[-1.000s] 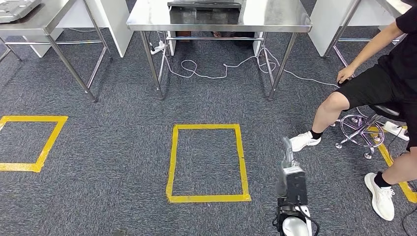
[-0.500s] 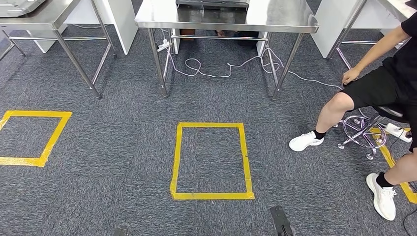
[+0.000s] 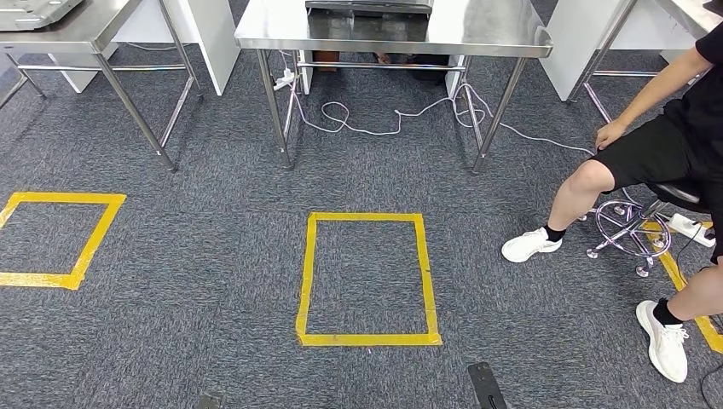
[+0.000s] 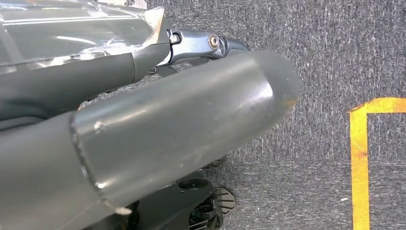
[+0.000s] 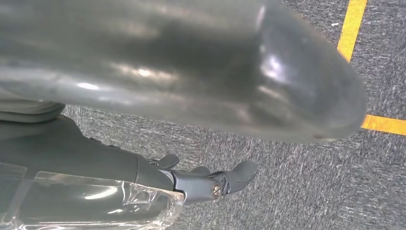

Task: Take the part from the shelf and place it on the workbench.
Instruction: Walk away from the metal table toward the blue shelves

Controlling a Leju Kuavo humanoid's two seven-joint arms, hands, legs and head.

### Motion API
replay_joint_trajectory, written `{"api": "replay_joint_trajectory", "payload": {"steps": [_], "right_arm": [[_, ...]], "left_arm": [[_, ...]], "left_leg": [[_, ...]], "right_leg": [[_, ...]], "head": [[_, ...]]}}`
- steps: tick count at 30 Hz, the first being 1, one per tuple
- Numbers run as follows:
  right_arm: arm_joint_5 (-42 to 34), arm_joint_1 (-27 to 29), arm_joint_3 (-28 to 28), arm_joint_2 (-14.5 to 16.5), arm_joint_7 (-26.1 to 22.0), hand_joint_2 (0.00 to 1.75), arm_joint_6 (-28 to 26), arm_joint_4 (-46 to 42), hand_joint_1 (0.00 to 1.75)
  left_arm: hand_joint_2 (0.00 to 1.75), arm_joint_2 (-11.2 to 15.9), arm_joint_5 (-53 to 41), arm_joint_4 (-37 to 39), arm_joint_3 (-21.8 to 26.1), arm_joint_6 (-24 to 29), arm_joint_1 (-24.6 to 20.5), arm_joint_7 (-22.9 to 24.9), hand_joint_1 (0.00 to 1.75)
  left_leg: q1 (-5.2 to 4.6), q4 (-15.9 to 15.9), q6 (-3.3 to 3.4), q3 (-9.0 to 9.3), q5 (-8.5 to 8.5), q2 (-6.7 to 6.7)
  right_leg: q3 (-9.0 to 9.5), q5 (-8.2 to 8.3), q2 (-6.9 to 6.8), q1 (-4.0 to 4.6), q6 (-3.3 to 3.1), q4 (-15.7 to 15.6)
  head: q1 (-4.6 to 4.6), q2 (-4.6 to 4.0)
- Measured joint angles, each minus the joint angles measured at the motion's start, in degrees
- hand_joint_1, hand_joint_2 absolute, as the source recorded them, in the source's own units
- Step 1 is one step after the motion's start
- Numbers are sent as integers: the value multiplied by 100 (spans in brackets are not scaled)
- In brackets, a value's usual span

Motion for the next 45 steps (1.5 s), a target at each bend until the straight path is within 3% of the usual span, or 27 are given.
{"api": "replay_joint_trajectory", "payload": {"steps": [16,18,20,22,23,25,26,27,28,30,31,33,35,37,39,41,42,43,45], "right_arm": [[14,-4,0,-6,26,0,13,66,0],[176,44,19,15,381,0,230,125,0],[450,154,89,42,1285,0,551,241,0],[592,330,155,71,2039,0,671,349,0],[610,433,176,95,2178,0,679,397,0],[633,592,216,136,2221,0,700,474,0],[641,630,237,146,2227,0,712,503,0],[646,648,250,148,2234,0,720,524,0],[657,657,261,148,2245,0,734,543,0],[689,657,283,156,2267,0,778,564,0],[712,647,299,161,2282,0,802,569,0],[754,629,331,181,2312,0,830,579,0],[783,628,356,179,2341,0,834,596,0],[799,627,385,179,2357,0,835,607,0],[807,623,407,185,2360,0,838,610,0],[809,620,420,191,2361,0,842,620,0],[809,623,424,191,2361,0,845,625,0],[809,627,427,190,2361,0,846,630,0],[810,630,430,195,2361,0,849,634,0]], "left_arm": [[0,0,-2,0,-1,1,0,2,0],[0,-1,-42,0,-11,26,-8,53,0],[0,-15,-102,0,-50,70,-19,150,0],[0,-38,-133,0,-96,102,-26,214,0],[0,-49,-143,1,-113,110,-28,228,0],[0,-59,-152,2,-130,114,-30,241,0],[0,-62,-153,2,-140,114,-29,243,0],[0,-64,-152,2,-149,115,-31,244,0],[0,-66,-152,2,-156,119,-34,246,0],[0,-67,-143,1,-160,134,-46,260,0],[0,-67,-132,-1,-160,149,-54,270,0],[0,-63,-106,-4,-161,177,-75,288,0],[0,-68,-89,-4,-162,192,-91,298,0],[0,-73,-79,-4,-162,205,-95,305,0],[0,-74,-71,-4,-162,214,-84,309,0],[0,-74,-66,-4,-162,216,-67,316,0],[0,-74,-66,-4,-162,216,-62,320,0],[0,-74,-66,-4,-162,216,-61,322,0],[0,-69,-66,-5,-162,218,-64,324,0]], "left_leg": [[4,11,1,-6,0,1],[-1,31,25,-11,-1,1],[41,-6,60,6,28,14],[102,-75,85,27,75,43],[124,-94,92,25,91,70],[133,-93,91,-12,99,152],[138,-91,83,-29,101,214],[148,-86,66,-40,102,280],[169,-78,39,-45,100,344],[206,-30,-58,-54,71,452],[214,2,-120,-57,44,497],[204,35,-225,-40,6,577],[240,29,-300,-3,-12,632],[283,237,-359,-67,-223,440],[285,888,-362,-333,-663,133],[256,1571,-310,-636,-960,27],[236,1679,-265,-688,-950,13],[211,1558,-204,-630,-827,-7],[149,844,-13,-281,-441,-199]], "right_leg": [[-3,8,0,-9,11,-6],[0,25,6,-46,37,-24],[-5,19,12,-49,60,-13],[-120,-143,30,-42,57,230],[-273,-314,42,-55,43,543],[-657,-664,59,-86,35,1326],[-784,-759,59,-109,61,1604],[-788,-755,54,-137,114,1649],[-669,-672,40,-171,186,1471],[-196,-411,-121,-226,328,672],[-7,-315,-204,-227,339,350],[100,-259,-271,-193,234,123],[68,-248,-144,-178,84,139],[65,-217,-32,-183,-19,139],[45,-176,81,-152,-89,141],[9,-147,220,-87,-134,145],[-2,-138,297,-52,-150,146],[-4,-128,378,-17,-164,146],[1,-109,535,29,-188,143]], "head": [[-1,0],[-4,0],[-5,0],[11,0],[33,0],[74,0],[79,0],[79,0],[79,0],[93,0],[105,0],[104,0],[75,0],[54,0],[28,0],[18,0],[17,0],[16,0],[18,0]]}}
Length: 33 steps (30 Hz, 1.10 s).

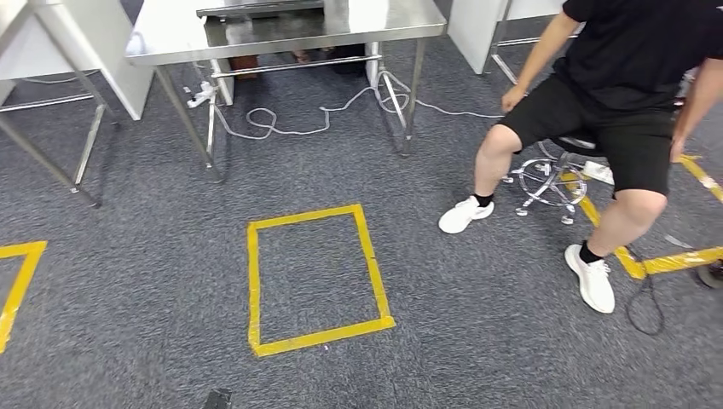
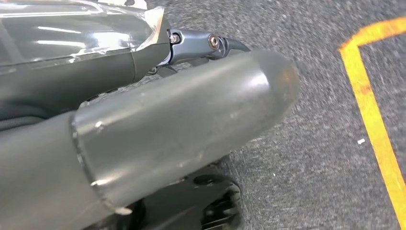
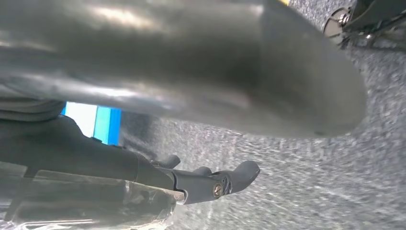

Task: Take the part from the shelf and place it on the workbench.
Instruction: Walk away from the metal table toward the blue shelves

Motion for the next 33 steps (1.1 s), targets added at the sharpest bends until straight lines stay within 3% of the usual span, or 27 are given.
{"api": "replay_joint_trajectory", "payload": {"steps": [2,3,5,6,8,10,12,13,15,16,18,20,21,23,25,26,27,28,29,31,33], "right_arm": [[2,-9,3,20,1,0,3,1,0],[4,-12,5,31,2,0,7,2,0],[11,-11,6,37,4,0,15,7,0],[13,-5,6,33,4,0,18,9,0],[16,-4,6,26,4,0,19,13,0],[24,-13,7,14,2,0,19,14,0],[30,-2,7,-4,-1,0,23,14,0],[31,10,7,-11,-2,0,27,15,0],[33,24,7,-25,-3,0,34,17,0],[35,19,8,-21,-4,0,37,18,0],[38,7,9,-18,-6,0,42,19,0],[40,12,9,-30,-6,0,43,21,0],[40,16,9,-34,-5,0,43,24,0],[40,14,9,-33,-3,0,42,28,0],[40,7,9,-23,-2,0,42,29,0],[40,9,9,-17,-2,0,43,30,0],[40,15,9,-11,-2,0,43,32,0],[40,24,9,-9,-2,0,43,34,0],[39,31,9,-8,-2,0,43,38,0],[38,32,9,-2,-2,0,43,42,0],[39,22,9,7,-2,0,43,43,0]], "left_arm": [[0,13,0,-1,-1,5,-6,1,0],[0,18,0,-2,-1,7,-11,2,0],[0,4,1,-2,-2,8,-23,3,0],[0,-4,3,-2,-2,7,-28,4,0],[0,-20,8,-2,-2,7,-25,4,0],[0,-19,13,-2,-1,7,-10,10,0],[0,-21,15,0,-1,5,4,22,0],[0,-25,15,1,-2,4,8,28,0],[0,-28,15,2,-2,4,9,34,0],[0,-25,15,1,-2,5,6,35,0],[0,-20,15,-2,-2,7,-3,37,0],[0,-27,15,-2,-2,8,-16,37,0],[0,-31,15,-2,-2,8,-24,37,0],[0,-31,14,-2,-3,9,-24,37,0],[0,-30,13,-2,-4,9,-3,38,0],[0,-29,13,-2,-4,9,11,42,0],[0,-28,12,-2,-4,9,23,46,0],[0,-27,10,-2,-4,9,30,51,0],[0,-27,8,-2,-4,9,33,54,0],[0,-25,5,-2,-4,10,33,58,0],[0,-20,2,-2,-7,12,27,65,0]], "left_leg": [[-60,-562,166,274,220,-207],[-84,-657,211,315,233,-247],[-98,-754,226,344,289,-132],[-86,-833,217,375,336,-62],[-49,-983,195,426,428,93],[-50,-1015,183,418,450,263],[-38,-1011,156,400,452,446],[-24,-1005,132,396,448,527],[11,-960,49,396,420,676],[12,-925,-6,392,391,744],[-3,-869,-112,410,334,857],[6,-878,-202,459,307,963],[31,-862,-247,470,274,938],[76,-594,-311,383,24,660],[98,83,-324,101,-412,307],[100,440,-323,-57,-574,232],[100,657,-318,-159,-621,197],[100,664,-303,-167,-541,180],[100,445,-281,-74,-355,156],[102,-301,-214,260,43,-38],[88,-720,-158,442,175,-219]], "right_leg": [[-16,27,124,18,0,-2],[-32,43,176,2,17,-7],[-74,81,253,-11,73,-25],[-107,76,188,-1,98,-1],[-286,-95,-97,17,110,308],[-618,-431,-326,-36,128,1010],[-818,-602,-391,-123,227,1492],[-751,-559,-425,-167,310,1418],[-293,-301,-618,-246,481,649],[-71,-183,-758,-253,520,279],[111,-86,-907,-225,459,-62],[47,-88,-797,-176,318,-33],[44,-86,-728,-196,259,-38],[48,-45,-586,-242,148,-56],[26,-4,-446,-230,78,-53],[13,9,-365,-204,57,-49],[6,14,-280,-179,49,-46],[6,17,-192,-162,46,-41],[12,18,-103,-150,47,-35],[17,25,55,-138,62,-21],[-12,50,184,-137,107,-16]], "head": [[27,0],[33,0],[20,0],[14,0],[33,0],[50,0],[51,0],[54,0],[56,0],[64,0],[59,0],[44,0],[36,0],[8,0],[-25,0],[-30,0],[-29,0],[-30,0],[-30,0],[-28,0],[-31,0]]}}
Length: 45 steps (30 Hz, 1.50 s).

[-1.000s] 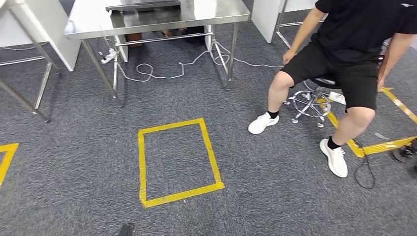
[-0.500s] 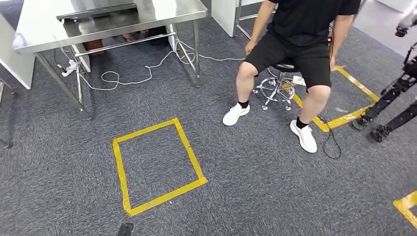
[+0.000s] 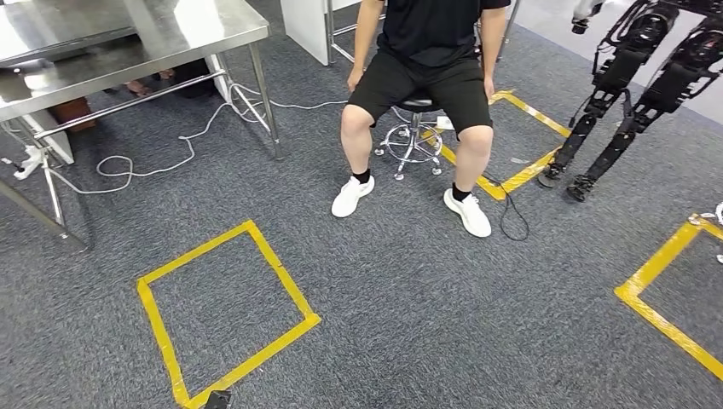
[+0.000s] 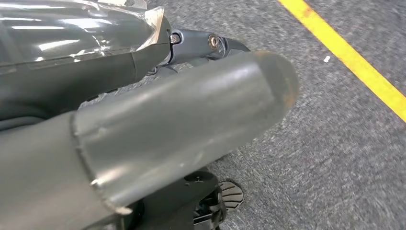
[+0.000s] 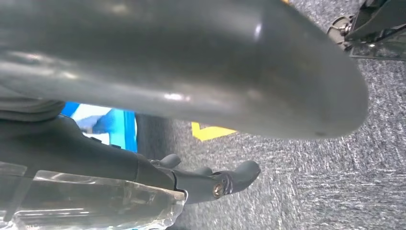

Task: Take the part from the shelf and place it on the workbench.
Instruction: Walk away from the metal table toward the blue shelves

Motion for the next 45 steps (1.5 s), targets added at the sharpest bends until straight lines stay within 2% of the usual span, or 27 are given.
{"api": "replay_joint_trajectory", "payload": {"steps": [1,3,5,7,9,10,11,12,14,16,18,20,22,24,25,26,27,29,31,33,35,36,38,40,41,43,45], "right_arm": [[0,2,0,7,0,0,1,1,0],[0,19,0,10,0,0,2,6,0],[-1,26,1,5,1,0,2,11,0],[-1,13,1,3,2,0,2,13,0],[-1,13,0,3,2,0,2,13,0],[-1,21,0,1,3,0,2,13,0],[-1,30,0,-4,3,0,2,14,0],[0,35,0,-9,4,0,2,14,0],[5,18,1,-10,4,0,4,14,0],[20,1,2,-4,5,0,8,14,0],[34,7,2,-13,10,0,11,16,0],[40,6,2,-21,14,0,13,17,0],[44,0,2,-20,13,0,13,17,0],[46,9,2,-16,8,0,12,17,0],[45,20,2,-14,6,0,12,18,0],[44,34,1,-15,4,0,11,19,0],[41,44,1,-14,3,0,10,19,0],[39,45,0,-3,-1,0,8,19,0],[37,35,0,12,-3,0,7,19,0],[36,48,0,20,-4,0,6,22,0],[36,64,0,21,-4,0,3,28,0],[36,61,0,20,-4,0,1,31,0],[39,48,0,23,-3,0,-2,32,0],[35,54,0,25,-4,0,-3,32,0],[29,64,0,25,-4,0,-4,32,0],[16,79,0,24,-4,0,-13,32,0],[11,67,0,39,-4,0,-24,32,0]], "left_arm": [[0,2,-2,0,-4,1,-6,3,0],[0,-5,-4,0,-19,1,-23,7,0],[0,-16,-4,0,-32,2,-35,7,0],[0,-19,-5,0,-38,1,-28,7,0],[0,-18,-4,0,-38,-1,-11,9,0],[0,-19,-4,0,-38,-1,-7,10,0],[0,-20,-4,0,-39,-1,-7,11,0],[0,-21,-4,0,-40,-1,-9,12,0],[0,-20,-4,-2,-44,1,-15,17,0],[0,-18,-4,-4,-49,6,-26,28,0],[0,-24,-4,-4,-65,11,-41,39,0],[0,-28,-4,-4,-83,13,-49,45,0],[0,-27,-4,-4,-89,16,-37,51,0],[0,-27,-4,-4,-90,21,-9,56,0],[0,-27,-4,-4,-90,26,4,56,0],[0,-27,-4,-4,-91,31,13,56,0],[0,-27,-4,-4,-91,37,17,55,0],[0,-22,-5,-4,-92,44,19,52,0],[0,-19,-8,-4,-95,49,14,51,0],[0,-25,-12,-4,-99,53,6,49,0],[0,-34,-17,-5,-102,54,-2,46,0],[0,-38,-19,-6,-102,54,-2,47,0],[0,-38,-22,-6,-102,54,9,50,0],[0,-39,-22,-5,-102,55,22,51,0],[0,-40,-23,-4,-102,57,23,50,0],[0,-43,-27,-5,-108,67,19,48,0],[0,-43,-29,-8,-116,97,14,42,0]], "left_leg": [[-15,-25,19,11,-16,-16],[-27,-91,78,21,42,105],[-21,-210,164,49,135,261],[-39,-267,210,47,181,442],[-61,-262,212,27,185,630],[-66,-259,208,21,185,715],[-64,-253,199,21,183,793],[-59,-240,182,23,176,864],[-77,-196,115,23,141,984],[-102,-161,38,30,109,1076],[-79,-157,-32,52,93,1144],[-40,29,-97,-7,-83,955],[-24,665,-123,-272,-504,602],[-25,1392,-114,-600,-830,436],[-25,1530,-101,-665,-832,411],[-25,1427,-80,-618,-709,393],[-25,1116,-52,-470,-502,351],[-23,317,22,-98,-126,64],[-43,-68,68,66,-14,-127],[-74,-120,109,67,14,-11],[-77,-220,183,89,98,146],[-73,-270,213,96,137,239],[-98,-288,237,85,159,442],[-118,-286,238,73,158,649],[-120,-284,234,72,156,733],[-119,-272,208,85,140,871],[-140,-242,141,101,98,984]], "right_leg": [[-24,22,54,-8,37,-8],[-78,60,118,-12,113,-24],[-236,-61,-117,23,120,215],[-569,-386,-458,33,73,889],[-839,-622,-569,8,95,1513],[-826,-622,-591,-7,139,1557],[-682,-537,-626,-24,198,1353],[-429,-401,-707,-43,259,945],[17,-188,-952,-41,290,188],[123,-130,-1031,-11,206,-37],[87,-102,-898,-19,106,-48],[74,-65,-774,-51,13,-67],[51,-22,-649,-53,-56,-70],[10,7,-500,-21,-94,-66],[1,17,-418,-7,-100,-63],[0,25,-333,2,-97,-61],[6,33,-249,8,-87,-58],[2,54,-96,23,-52,-49],[-46,88,27,28,8,-44],[-112,138,152,22,94,-63],[-239,71,6,38,124,88],[-370,-51,-155,53,108,322],[-736,-413,-471,48,67,1079],[-916,-597,-571,24,115,1570],[-831,-561,-600,12,166,1497],[-340,-322,-761,-22,270,736],[59,-136,-1002,-16,265,71]], "head": [[-3,0],[-9,0],[9,0],[41,0],[57,0],[57,0],[58,0],[59,0],[65,0],[59,0],[53,0],[33,0],[2,0],[-4,0],[-5,0],[-4,0],[-5,0],[-1,0],[-1,0],[-7,0],[8,0],[27,0],[54,0],[58,0],[61,0],[63,0],[55,0]]}}
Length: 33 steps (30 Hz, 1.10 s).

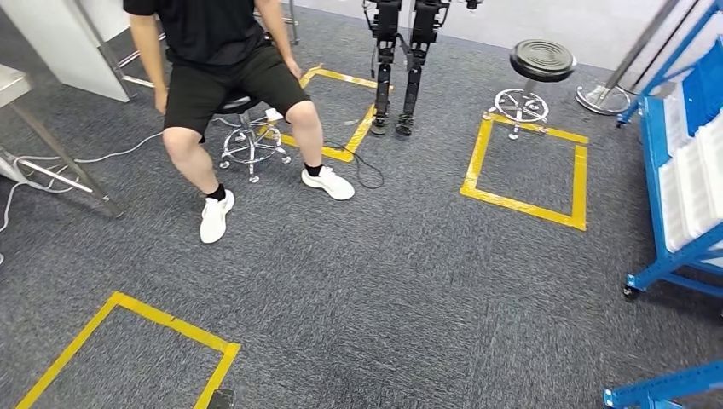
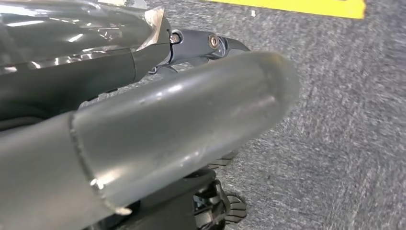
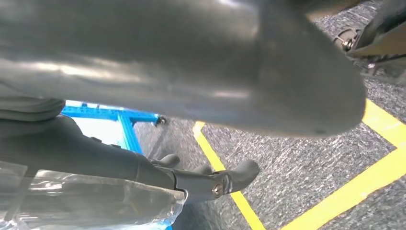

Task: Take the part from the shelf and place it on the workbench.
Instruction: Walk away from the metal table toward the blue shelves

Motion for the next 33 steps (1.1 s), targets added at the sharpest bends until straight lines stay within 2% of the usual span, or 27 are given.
{"api": "replay_joint_trajectory", "payload": {"steps": [1,2,3,4,5,6,8,9,10,11,12,13,15,16,17,19,21,23,25,26,27,28,29,30,31,32,33], "right_arm": [[0,-6,0,9,1,0,-4,0,0],[1,-8,-1,17,4,0,-9,1,0],[0,-4,-2,20,7,0,-18,3,0],[-1,4,-3,26,9,0,-31,4,0],[-3,8,-5,32,12,0,-45,6,0],[-2,8,-6,39,13,0,-57,7,0],[13,2,-7,59,12,0,-66,7,0],[21,1,-7,68,11,0,-66,7,0],[28,4,-7,75,10,0,-64,7,0],[30,10,-7,79,10,0,-63,8,0],[31,16,-7,80,10,0,-62,8,0],[31,18,-7,81,10,0,-61,9,0],[31,6,-7,86,10,0,-61,9,0],[31,-2,-7,89,10,0,-61,9,0],[31,-7,-7,90,10,0,-61,9,0],[31,1,-8,91,10,0,-61,11,0],[31,4,-8,90,10,0,-61,14,0],[31,-8,-8,90,10,0,-61,15,0],[31,-9,-7,92,10,0,-61,15,0],[31,-2,-7,92,10,0,-61,15,0],[31,7,-7,92,10,0,-61,15,0],[31,13,-8,90,10,0,-61,15,0],[31,11,-8,89,10,0,-61,15,0],[31,2,-8,90,10,0,-61,15,0],[31,-8,-8,92,10,0,-61,15,0],[31,-15,-8,92,10,0,-59,15,0],[31,-15,-9,91,9,0,-57,16,0]], "left_arm": [[0,-1,0,-2,-3,21,-3,-10,0],[0,-4,0,-3,-5,44,-6,-22,0],[0,-10,1,-3,-8,63,-9,-34,0],[0,-16,1,-3,-10,71,-14,-41,0],[0,-21,1,-3,-12,76,-17,-44,0],[0,-23,1,-3,-14,78,-14,-46,0],[0,-22,4,-2,-14,85,10,-48,0],[0,-21,5,-2,-14,87,28,-48,0],[0,-21,7,-1,-13,90,41,-48,0],[0,-21,7,-1,-13,91,48,-48,0],[0,-20,7,-1,-13,92,50,-48,0],[0,-19,7,-1,-12,92,49,-48,0],[0,-16,7,-1,-12,92,46,-48,0],[0,-15,7,-1,-13,92,42,-48,0],[0,-14,7,-1,-13,92,39,-47,0],[0,-16,7,-1,-14,92,28,-47,0],[0,-19,7,-1,-14,92,22,-49,0],[0,-19,7,-1,-14,92,31,-50,0],[0,-17,7,-1,-13,92,45,-49,0],[0,-16,7,-1,-12,92,47,-49,0],[0,-16,7,-1,-13,92,45,-48,0],[0,-16,7,-1,-13,92,41,-49,0],[0,-16,8,-1,-14,92,38,-49,0],[0,-16,8,-1,-14,92,34,-49,0],[0,-15,8,-1,-14,92,30,-48,0],[0,-16,8,-1,-14,92,25,-46,0],[0,-20,7,-1,-15,92,18,-43,0]], "left_leg": [[-10,17,-41,11,-20,52],[-14,24,-78,21,-35,106],[-2,29,-112,35,-49,156],[19,52,-153,41,-79,129],[39,140,-187,14,-164,14],[56,343,-215,-65,-316,-155],[69,1066,-226,-391,-732,-488],[69,1440,-221,-574,-888,-551],[69,1673,-212,-698,-936,-575],[69,1687,-200,-721,-858,-586],[72,1474,-186,-636,-672,-606],[81,1087,-170,-463,-428,-684],[98,392,-144,-153,-128,-965],[95,226,-129,-87,-81,-1061],[78,190,-109,-82,-93,-1086],[52,151,-28,-91,-38,-935],[51,75,74,-87,29,-778],[33,42,124,-99,58,-599],[9,45,128,-120,61,-402],[2,47,126,-125,60,-314],[0,49,122,-125,58,-234],[1,54,113,-120,52,-161],[-3,62,93,-114,42,-93],[-14,73,61,-108,26,-34],[-26,84,24,-101,9,17],[-33,90,-12,-93,-4,63],[-30,90,-47,-80,-15,108]], "right_leg": [[72,35,-63,14,-43,-134],[53,42,-43,35,-96,-136],[43,52,30,33,-143,-142],[41,60,93,16,-181,-148],[41,73,157,-3,-224,-155],[48,88,220,-20,-268,-163],[24,113,352,-7,-340,-165],[10,120,429,11,-357,-163],[0,127,512,24,-364,-160],[-4,132,594,32,-365,-155],[-1,135,679,36,-361,-149],[2,139,762,36,-355,-140],[-17,156,900,52,-323,-117],[-44,173,957,57,-294,-111],[-76,196,1011,58,-256,-112],[-155,234,1080,47,-183,-106],[-317,114,864,59,-182,134],[-648,-217,547,63,-231,813],[-935,-477,438,44,-217,1479],[-932,-490,415,33,-179,1543],[-804,-420,384,22,-130,1369],[-556,-292,310,10,-79,969],[-297,-172,187,6,-57,533],[-86,-73,76,20,-54,172],[39,-14,3,28,-78,-52],[55,0,-11,46,-118,-112],[35,12,44,62,-151,-120]], "head": [[-7,0],[-16,0],[-22,0],[-25,0],[-38,0],[-49,0],[-75,0],[-76,0],[-77,0],[-77,0],[-77,0],[-78,0],[-75,0],[-74,0],[-73,0],[-74,0],[-60,0],[-34,0],[-24,0],[-23,0],[-21,0],[-21,0],[-23,0],[-24,0],[-29,0],[-41,0],[-47,0]]}}
